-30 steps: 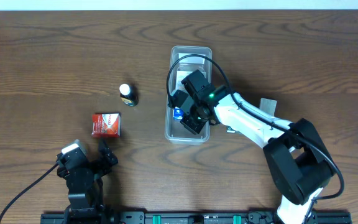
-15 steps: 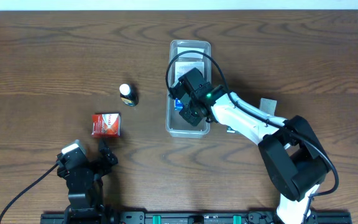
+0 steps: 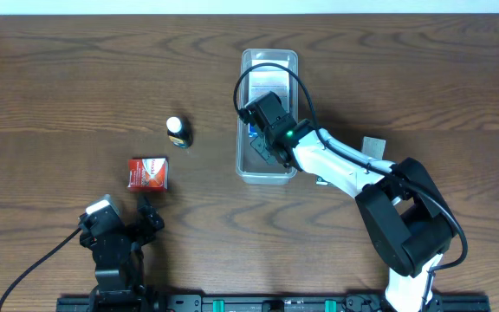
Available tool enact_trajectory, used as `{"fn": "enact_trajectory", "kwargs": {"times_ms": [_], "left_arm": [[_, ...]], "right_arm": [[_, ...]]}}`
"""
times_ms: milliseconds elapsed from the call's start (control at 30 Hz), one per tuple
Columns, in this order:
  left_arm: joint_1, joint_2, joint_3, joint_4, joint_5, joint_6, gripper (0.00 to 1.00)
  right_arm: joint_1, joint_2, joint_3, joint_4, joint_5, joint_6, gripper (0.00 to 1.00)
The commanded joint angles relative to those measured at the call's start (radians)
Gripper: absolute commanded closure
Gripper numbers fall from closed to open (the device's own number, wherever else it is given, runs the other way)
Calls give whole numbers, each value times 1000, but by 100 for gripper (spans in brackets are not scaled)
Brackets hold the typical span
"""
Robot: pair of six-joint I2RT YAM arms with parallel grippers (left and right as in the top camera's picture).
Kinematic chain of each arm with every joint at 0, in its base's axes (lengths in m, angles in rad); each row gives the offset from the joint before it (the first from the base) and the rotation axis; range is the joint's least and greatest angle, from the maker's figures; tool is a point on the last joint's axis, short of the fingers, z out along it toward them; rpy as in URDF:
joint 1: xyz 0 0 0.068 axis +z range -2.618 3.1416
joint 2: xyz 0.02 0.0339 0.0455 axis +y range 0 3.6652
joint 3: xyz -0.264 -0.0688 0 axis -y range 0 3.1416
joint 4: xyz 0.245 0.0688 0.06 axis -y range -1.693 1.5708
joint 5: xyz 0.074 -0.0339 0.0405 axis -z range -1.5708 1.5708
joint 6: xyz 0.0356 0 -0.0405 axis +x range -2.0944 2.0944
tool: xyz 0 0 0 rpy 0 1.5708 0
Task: Pack container
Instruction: 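Push the blue box down into the container with the right gripper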
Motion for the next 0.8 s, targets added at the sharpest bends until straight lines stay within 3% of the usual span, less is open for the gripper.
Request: {"fn": "enact_trajectory", "kwargs": {"times_ms": [0, 300, 567, 767], "left_arm": [[-2, -6, -18, -2, -9, 16, 2], [-2, -6, -18, -2, -8, 17, 2], [-2, -6, -18, -2, -9, 17, 2], [-2, -6, -18, -2, -9, 17, 2]], "right_arm": [[3, -18, -3, 19, 67, 18, 99], [15, -161, -3, -64, 40, 82, 99], [21, -205, -9, -190, -287, 178, 89], [42, -203, -15, -265, -328, 179, 99]]}}
